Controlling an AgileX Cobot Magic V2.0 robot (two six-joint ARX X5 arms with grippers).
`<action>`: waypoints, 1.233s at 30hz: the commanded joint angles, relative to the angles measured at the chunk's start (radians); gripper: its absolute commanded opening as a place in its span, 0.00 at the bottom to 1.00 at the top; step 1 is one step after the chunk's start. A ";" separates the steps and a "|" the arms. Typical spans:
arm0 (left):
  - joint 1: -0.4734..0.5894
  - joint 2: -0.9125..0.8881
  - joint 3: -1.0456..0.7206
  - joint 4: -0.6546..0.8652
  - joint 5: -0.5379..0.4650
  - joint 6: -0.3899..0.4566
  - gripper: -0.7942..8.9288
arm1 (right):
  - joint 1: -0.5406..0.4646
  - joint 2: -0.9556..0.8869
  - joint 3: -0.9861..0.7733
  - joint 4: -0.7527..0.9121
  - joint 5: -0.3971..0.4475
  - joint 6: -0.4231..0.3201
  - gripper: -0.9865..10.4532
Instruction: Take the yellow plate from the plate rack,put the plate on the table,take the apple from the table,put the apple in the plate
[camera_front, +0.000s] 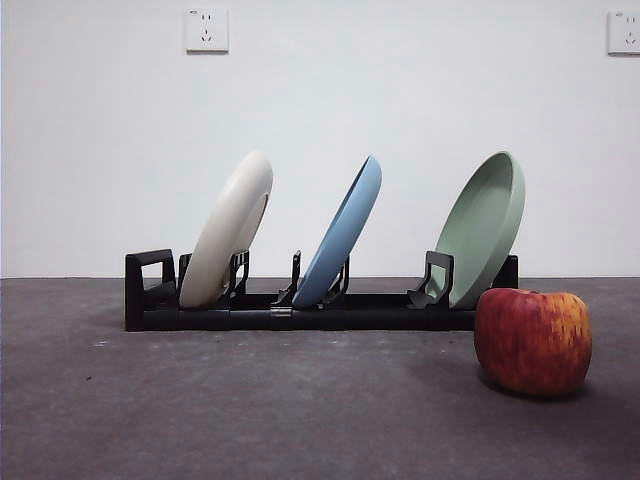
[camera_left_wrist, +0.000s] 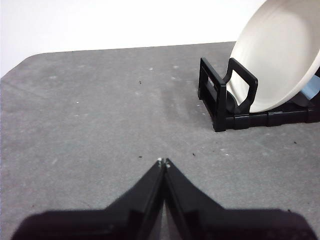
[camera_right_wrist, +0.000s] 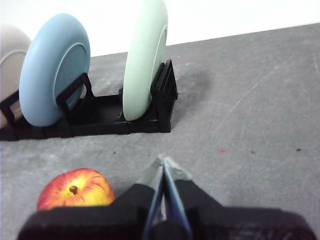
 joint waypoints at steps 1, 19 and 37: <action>0.003 -0.003 -0.014 0.010 0.002 -0.058 0.08 | 0.000 0.000 -0.014 0.005 0.002 0.098 0.08; 0.003 0.165 0.204 0.009 0.131 -0.217 0.07 | 0.000 0.264 0.216 0.003 -0.001 0.212 0.08; -0.008 0.932 0.727 -0.017 0.504 -0.216 0.08 | 0.000 0.823 0.691 -0.131 -0.314 0.116 0.09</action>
